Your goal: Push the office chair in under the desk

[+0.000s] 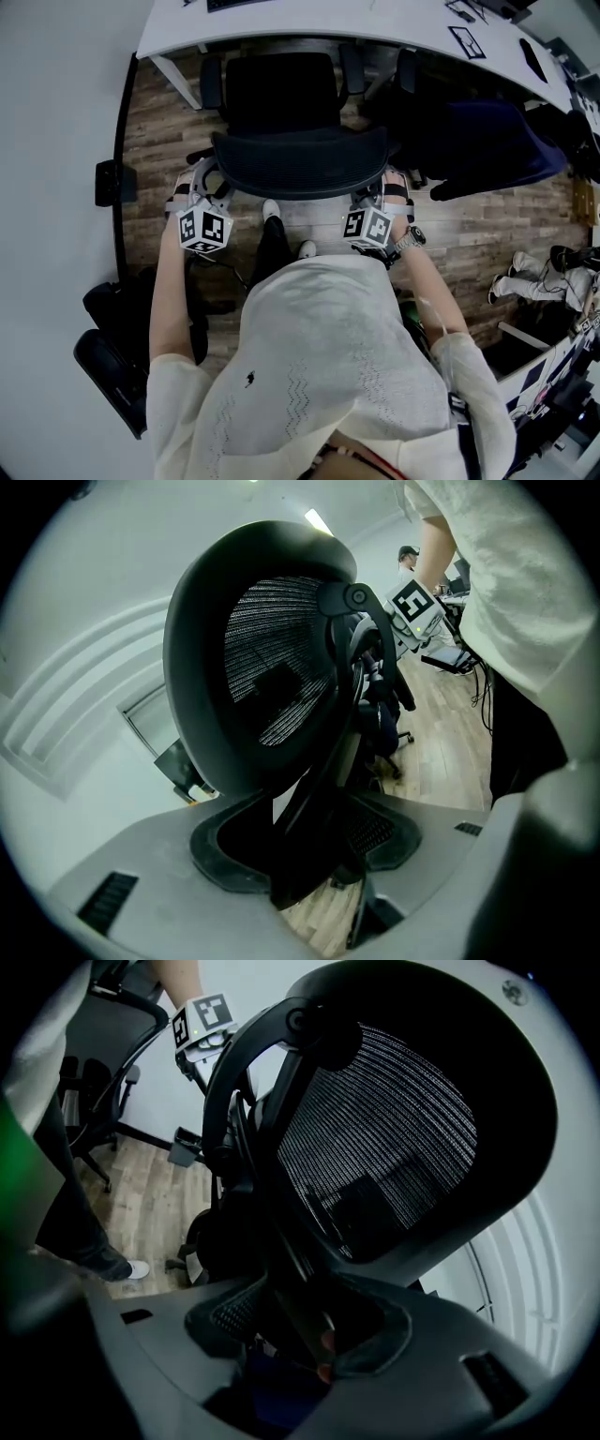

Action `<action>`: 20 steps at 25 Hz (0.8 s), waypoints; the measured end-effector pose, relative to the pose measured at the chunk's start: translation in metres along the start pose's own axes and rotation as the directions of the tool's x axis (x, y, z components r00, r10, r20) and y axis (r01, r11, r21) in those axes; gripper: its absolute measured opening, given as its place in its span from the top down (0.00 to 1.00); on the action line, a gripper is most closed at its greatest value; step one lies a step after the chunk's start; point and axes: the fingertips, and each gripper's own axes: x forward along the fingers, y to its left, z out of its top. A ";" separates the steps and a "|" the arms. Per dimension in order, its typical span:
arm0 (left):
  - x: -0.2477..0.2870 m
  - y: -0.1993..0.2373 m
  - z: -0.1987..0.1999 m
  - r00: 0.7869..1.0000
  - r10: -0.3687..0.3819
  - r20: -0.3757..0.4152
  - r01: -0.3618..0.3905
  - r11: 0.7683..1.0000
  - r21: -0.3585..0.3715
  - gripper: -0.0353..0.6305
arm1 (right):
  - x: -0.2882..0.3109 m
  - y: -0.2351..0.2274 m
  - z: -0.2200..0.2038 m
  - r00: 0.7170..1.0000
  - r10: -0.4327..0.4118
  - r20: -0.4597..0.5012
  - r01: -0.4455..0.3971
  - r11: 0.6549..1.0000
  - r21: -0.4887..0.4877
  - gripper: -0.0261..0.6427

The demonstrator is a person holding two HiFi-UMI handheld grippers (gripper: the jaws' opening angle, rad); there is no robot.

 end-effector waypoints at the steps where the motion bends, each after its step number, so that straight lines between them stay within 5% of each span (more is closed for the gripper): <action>1: 0.002 0.003 -0.001 1.000 0.000 0.002 0.000 1.000 0.003 0.62 | 0.003 -0.001 0.001 1.000 -0.003 0.000 0.003 1.000 0.003 0.67; 20: 0.054 0.061 -0.015 1.000 -0.006 0.011 0.006 1.000 0.010 0.62 | 0.073 -0.035 0.013 1.000 -0.011 0.009 0.011 1.000 -0.004 0.66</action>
